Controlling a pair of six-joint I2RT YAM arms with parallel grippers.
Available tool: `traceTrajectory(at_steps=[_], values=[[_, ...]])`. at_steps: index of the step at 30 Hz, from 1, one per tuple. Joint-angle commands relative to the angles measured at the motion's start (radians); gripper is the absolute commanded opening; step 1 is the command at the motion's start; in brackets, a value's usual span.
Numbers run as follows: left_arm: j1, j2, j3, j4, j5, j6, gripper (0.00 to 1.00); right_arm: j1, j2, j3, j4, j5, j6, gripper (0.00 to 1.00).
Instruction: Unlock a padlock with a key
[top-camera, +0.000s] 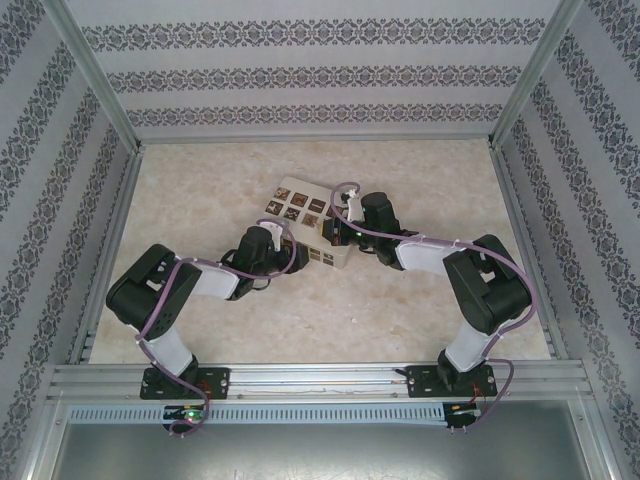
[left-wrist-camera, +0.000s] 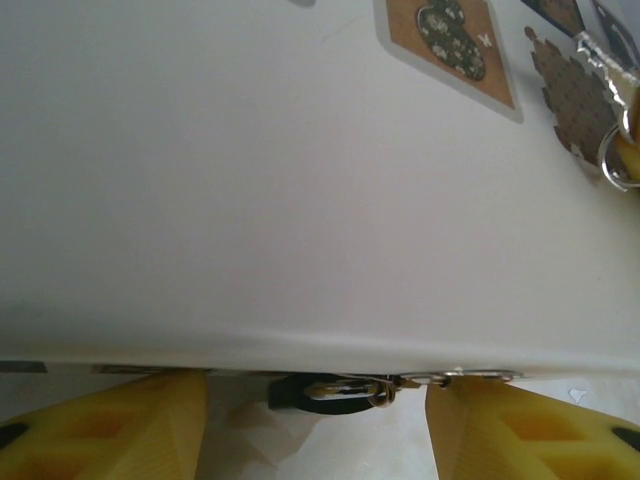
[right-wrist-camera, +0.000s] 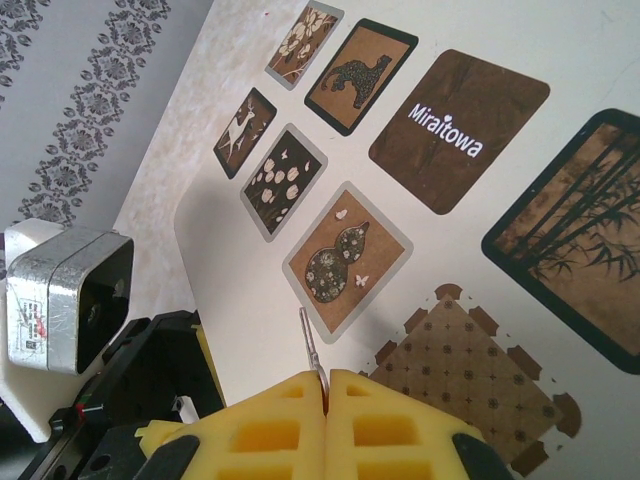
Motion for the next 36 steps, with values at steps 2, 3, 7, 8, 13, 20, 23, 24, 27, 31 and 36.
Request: traceTrajectory(at_steps=[2,3,7,8,13,20,23,24,27,31,36], values=[[-0.008,0.034,0.028,0.013,0.005,0.073,0.54,0.014,0.013,-0.04,-0.136,0.014,-0.005,0.0],[-0.008,0.038,0.031,0.012,0.012,0.075,0.53,0.014,0.014,-0.04,-0.136,0.014,-0.005,0.0],[-0.014,0.051,0.043,0.021,0.022,0.07,0.5,0.014,0.012,-0.042,-0.139,0.017,-0.008,0.0],[-0.017,0.054,0.045,0.023,0.02,0.069,0.49,0.014,0.011,-0.043,-0.139,0.017,-0.009,0.0],[-0.033,0.063,0.057,0.018,0.006,0.063,0.48,0.011,0.012,-0.041,-0.14,0.016,-0.012,0.0],[-0.05,0.068,0.082,-0.012,-0.039,0.056,0.46,0.009,0.014,-0.037,-0.141,0.014,-0.014,0.0],[-0.053,0.075,0.094,-0.017,-0.051,0.048,0.44,0.008,0.014,-0.035,-0.141,0.011,-0.015,0.0],[-0.055,0.078,0.099,-0.022,-0.054,0.046,0.43,0.008,0.014,-0.035,-0.141,0.009,-0.015,0.0],[-0.06,0.085,0.112,-0.022,-0.061,0.039,0.42,0.006,0.013,-0.033,-0.142,0.006,-0.017,0.0],[-0.062,0.089,0.124,-0.012,-0.067,0.025,0.42,0.005,0.01,-0.035,-0.143,0.003,-0.019,0.0],[-0.064,0.084,0.127,0.009,-0.058,0.007,0.4,0.002,0.006,-0.036,-0.143,0.003,-0.02,0.0]])
